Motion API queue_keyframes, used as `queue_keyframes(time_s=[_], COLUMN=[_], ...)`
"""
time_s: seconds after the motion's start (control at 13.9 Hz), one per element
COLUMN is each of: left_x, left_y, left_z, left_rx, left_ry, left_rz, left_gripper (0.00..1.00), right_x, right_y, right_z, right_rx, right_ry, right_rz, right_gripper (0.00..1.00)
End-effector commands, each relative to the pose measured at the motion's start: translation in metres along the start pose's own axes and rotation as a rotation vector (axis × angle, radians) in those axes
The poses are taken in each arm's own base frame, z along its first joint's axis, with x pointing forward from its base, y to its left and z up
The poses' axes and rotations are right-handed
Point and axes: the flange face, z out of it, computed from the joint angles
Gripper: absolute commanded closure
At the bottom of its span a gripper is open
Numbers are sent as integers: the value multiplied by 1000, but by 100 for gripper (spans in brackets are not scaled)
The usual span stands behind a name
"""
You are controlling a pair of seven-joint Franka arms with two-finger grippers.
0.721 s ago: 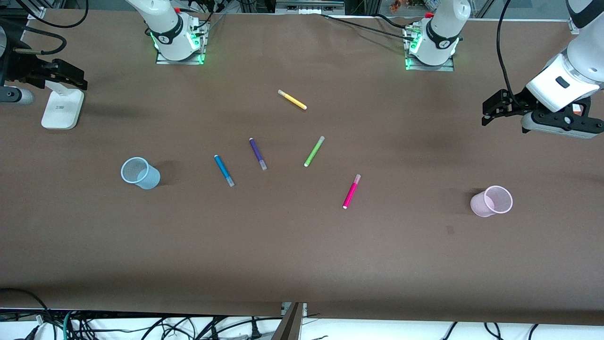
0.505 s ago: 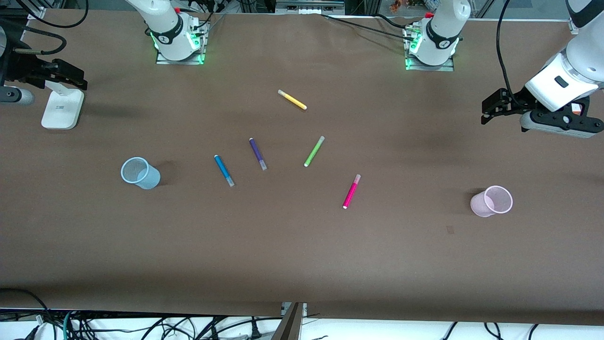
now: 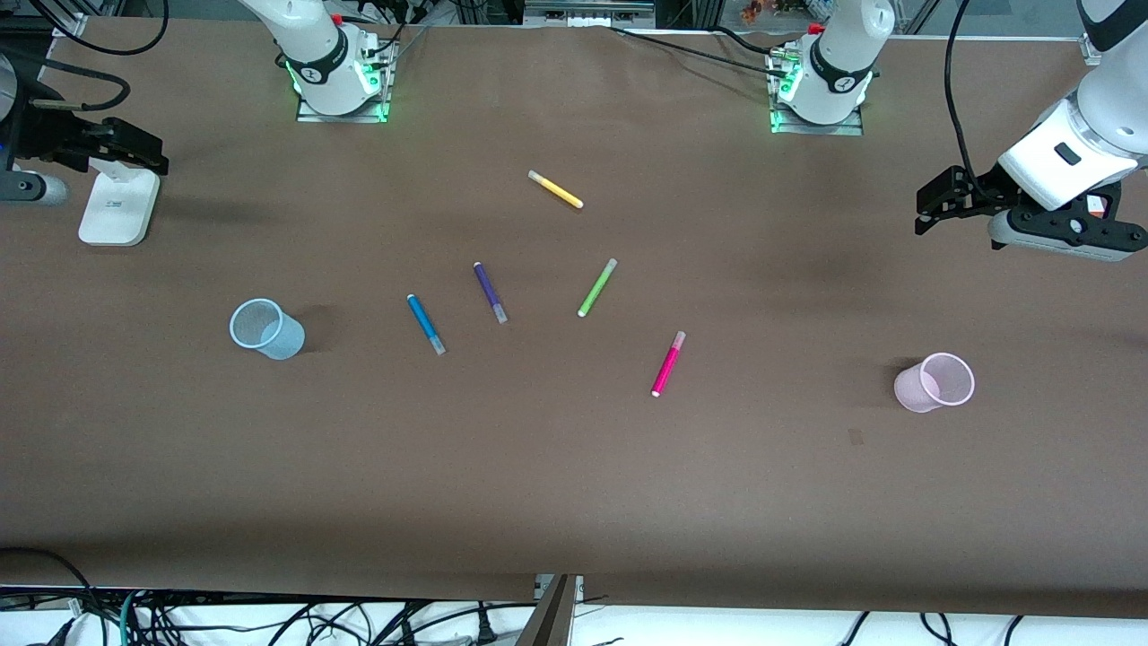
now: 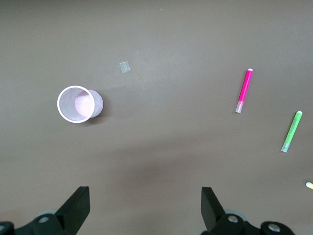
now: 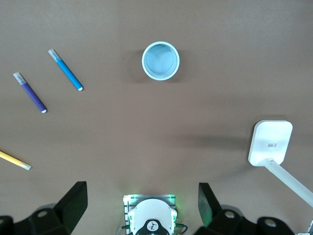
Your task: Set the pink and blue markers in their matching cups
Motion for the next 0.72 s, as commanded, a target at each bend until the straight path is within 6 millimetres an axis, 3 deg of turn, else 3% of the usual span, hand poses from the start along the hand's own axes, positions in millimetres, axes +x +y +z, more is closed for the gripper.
queue_keyframes(time_s=[0.0,0.07,0.22,0.29,0.5,0.65], left_x=[8,24,49,60,83,91], left_y=[10,28,45,64,93,120], left_z=[9,31,71,100,201,244], left_rx=[-26,-29,-36,-46,-87,-117], left_ry=[11,20,30,26,-12,-13], left_rz=[44,77,103,120,142,129], left_gripper=[0,0,0,0,0,0], right_x=[32,40,65,76,112,130], right_y=[-13,-16,-40,-60,-105,-137], right_z=[27,37,77,94,144,180], right_rx=[7,9,-4,-17,-31,-40], right_ry=[-43,-55,-126,-137,-111,-103], right_rz=[-26,-28,-65,-96,-161,-206], right_gripper=[0,0,0,0,0,0])
